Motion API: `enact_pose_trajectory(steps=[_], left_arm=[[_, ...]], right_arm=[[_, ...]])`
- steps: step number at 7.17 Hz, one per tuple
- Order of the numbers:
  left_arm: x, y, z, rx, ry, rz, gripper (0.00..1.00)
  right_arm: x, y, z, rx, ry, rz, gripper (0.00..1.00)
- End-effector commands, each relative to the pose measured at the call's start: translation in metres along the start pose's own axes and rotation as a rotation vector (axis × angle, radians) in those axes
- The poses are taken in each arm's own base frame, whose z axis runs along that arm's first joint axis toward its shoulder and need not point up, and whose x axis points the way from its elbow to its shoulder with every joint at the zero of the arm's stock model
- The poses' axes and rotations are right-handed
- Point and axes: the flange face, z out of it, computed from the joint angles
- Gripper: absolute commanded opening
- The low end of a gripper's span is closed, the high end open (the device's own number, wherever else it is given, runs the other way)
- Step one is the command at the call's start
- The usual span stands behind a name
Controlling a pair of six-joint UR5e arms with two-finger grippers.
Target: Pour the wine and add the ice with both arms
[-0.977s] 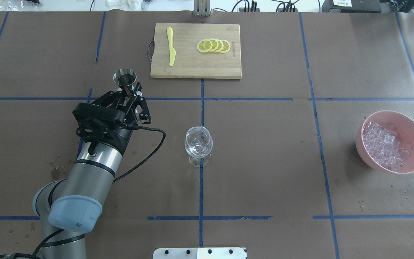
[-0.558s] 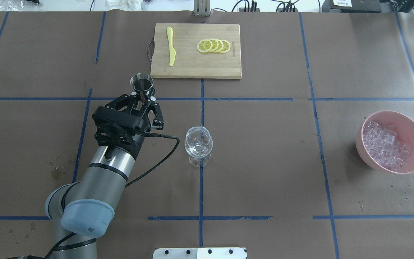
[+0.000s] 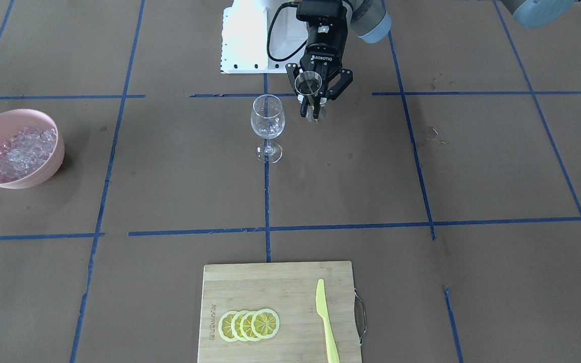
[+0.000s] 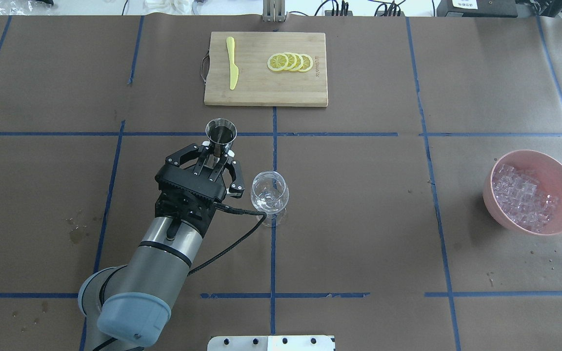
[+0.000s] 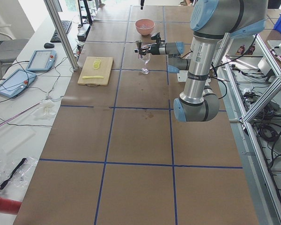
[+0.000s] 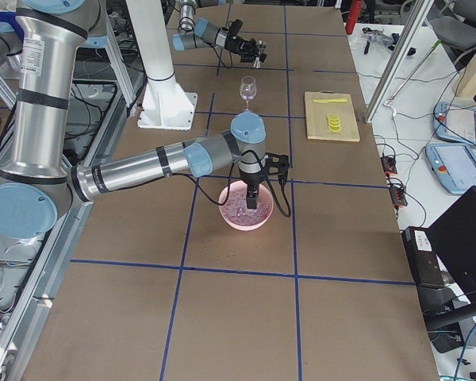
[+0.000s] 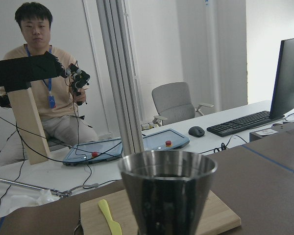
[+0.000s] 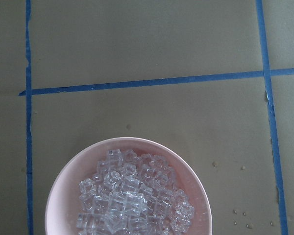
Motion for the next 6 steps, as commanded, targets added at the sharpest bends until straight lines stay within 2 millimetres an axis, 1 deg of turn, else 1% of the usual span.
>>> enact_pose_trajectory(steps=[1,2,3,5,6], left_arm=[[0.007,0.001,-0.003,-0.003,0.011,0.167,0.0],[0.009,0.005,-0.001,-0.008,0.01,0.224,0.0],[0.014,0.014,0.0,-0.018,0.012,0.269,0.0],[0.02,0.014,-0.003,-0.017,0.02,0.364,0.0],[0.021,0.014,-0.001,-0.028,0.015,0.423,0.0]], right_arm=[[-0.008,0.005,0.007,-0.011,-0.002,0.005,1.0],[-0.008,0.005,0.007,-0.012,-0.002,0.004,1.0],[-0.011,0.006,0.009,-0.016,-0.003,0.005,1.0],[-0.017,0.006,0.01,-0.019,-0.007,0.009,1.0],[-0.021,0.007,0.007,-0.013,-0.011,0.012,1.0]])
